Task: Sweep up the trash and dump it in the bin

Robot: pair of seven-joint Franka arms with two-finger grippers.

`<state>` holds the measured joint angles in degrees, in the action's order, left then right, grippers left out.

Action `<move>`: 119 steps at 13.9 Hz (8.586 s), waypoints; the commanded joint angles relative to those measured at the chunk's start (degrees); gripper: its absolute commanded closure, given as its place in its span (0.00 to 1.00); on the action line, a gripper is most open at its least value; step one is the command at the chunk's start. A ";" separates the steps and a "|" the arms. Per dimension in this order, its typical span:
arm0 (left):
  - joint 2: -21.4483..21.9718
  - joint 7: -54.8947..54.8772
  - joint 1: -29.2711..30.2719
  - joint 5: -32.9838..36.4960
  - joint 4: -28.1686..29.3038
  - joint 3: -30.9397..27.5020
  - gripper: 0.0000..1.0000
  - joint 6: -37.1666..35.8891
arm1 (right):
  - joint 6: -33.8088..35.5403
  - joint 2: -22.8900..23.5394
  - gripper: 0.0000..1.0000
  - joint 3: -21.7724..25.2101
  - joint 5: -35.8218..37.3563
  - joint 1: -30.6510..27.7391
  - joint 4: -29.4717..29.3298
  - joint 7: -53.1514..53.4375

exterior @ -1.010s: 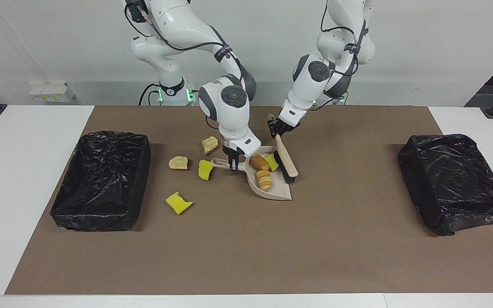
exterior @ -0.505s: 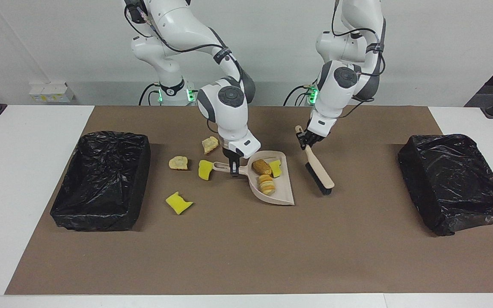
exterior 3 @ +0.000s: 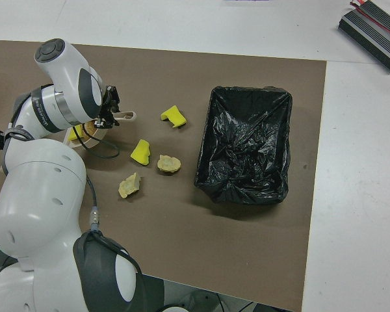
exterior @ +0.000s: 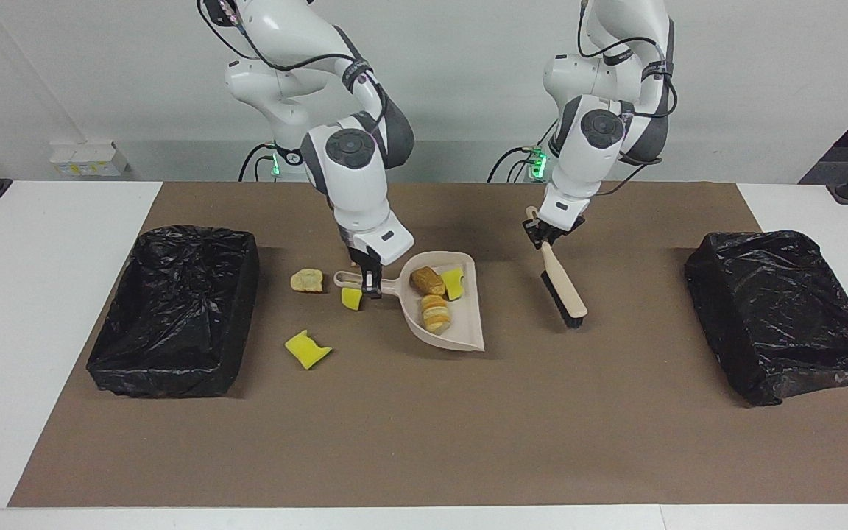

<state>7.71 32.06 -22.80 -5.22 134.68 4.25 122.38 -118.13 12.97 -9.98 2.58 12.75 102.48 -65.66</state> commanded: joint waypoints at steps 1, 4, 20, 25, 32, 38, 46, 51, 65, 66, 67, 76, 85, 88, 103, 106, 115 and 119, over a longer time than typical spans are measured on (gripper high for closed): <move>5.46 3.51 -6.36 0.39 4.88 -0.21 1.00 -0.57 | 3.16 -3.46 1.00 -0.65 -2.14 -3.34 0.35 -3.85; 6.00 10.73 -13.93 -2.14 6.73 -0.21 1.00 0.13 | 6.14 -6.72 1.00 -0.65 -2.22 -7.30 0.35 -6.31; 1.08 5.15 -8.52 -5.76 1.12 -0.82 0.00 4.27 | 9.17 -16.48 1.00 -0.03 3.04 -40.33 5.54 -37.14; -2.43 -11.12 4.14 -4.72 -6.87 -0.82 0.00 -2.40 | 3.52 -15.87 1.00 -0.12 19.46 -40.97 5.54 -36.66; -11.30 -33.08 18.73 2.41 -26.45 -0.91 0.00 -11.44 | 5.54 -13.15 1.00 -0.21 35.64 -32.01 5.45 -23.90; -12.02 -37.33 21.21 6.80 -39.65 -0.91 0.00 -24.00 | 14.15 -13.14 1.00 -0.21 47.78 -26.64 3.78 -17.41; -7.71 -37.60 21.56 6.01 -39.24 -0.56 0.00 -28.69 | 16.10 -13.06 1.00 -1.44 24.44 -25.86 -4.48 -10.22; -7.36 -37.60 20.51 5.92 -38.97 -0.56 0.00 -27.55 | 15.48 -10.43 1.00 -2.23 16.77 -16.56 -4.57 18.04; -5.25 -36.45 20.95 5.75 -35.37 -0.47 0.00 -27.64 | 12.85 23.67 1.00 -2.50 12.54 12.89 -36.64 101.31; -5.16 -36.37 20.95 5.75 -35.37 -0.47 0.00 -27.64 | 10.92 24.55 1.00 -3.19 11.58 13.34 -36.65 102.82; -5.16 -36.45 20.95 5.75 -35.37 -0.47 0.00 -27.72 | 9.60 25.26 1.00 -3.89 9.75 13.44 -36.65 104.06; -5.34 -36.46 20.86 5.31 -35.37 -0.47 0.00 -27.72 | 6.51 30.01 1.00 -5.13 7.00 18.97 -36.48 111.44; -5.86 -36.46 20.60 4.78 -35.98 -0.56 0.00 -27.55 | 2.90 31.78 0.26 -4.78 7.27 21.09 -36.30 116.46; -6.91 -36.46 20.86 4.78 -36.16 -0.56 0.00 -24.92 | 3.17 28.97 0.26 -4.87 6.83 19.51 -35.86 116.37; -16.68 -15.20 -0.65 4.69 -19.03 -0.47 0.00 6.01 | 12.04 -1.44 0.00 -4.96 6.04 -4.92 -19.60 109.09; -15.01 -12.73 -4.09 4.69 -14.03 -0.47 0.00 9.44 | 18.43 -5.75 0.00 -5.04 5.69 -9.23 -19.69 101.55; -13.60 -8.86 -4.19 4.69 -11.28 -0.30 0.39 10.16 | 30.05 -9.80 0.00 -4.87 -0.12 -16.96 -19.17 86.07; -13.86 -9.12 -4.01 4.69 -12.15 -0.30 1.00 9.37 | 33.93 -11.56 0.00 -4.87 -0.12 -17.06 -17.68 84.64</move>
<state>-7.65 22.56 -26.29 -0.33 121.14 4.49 131.10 -84.46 4.09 -14.39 4.02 -3.47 81.51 20.48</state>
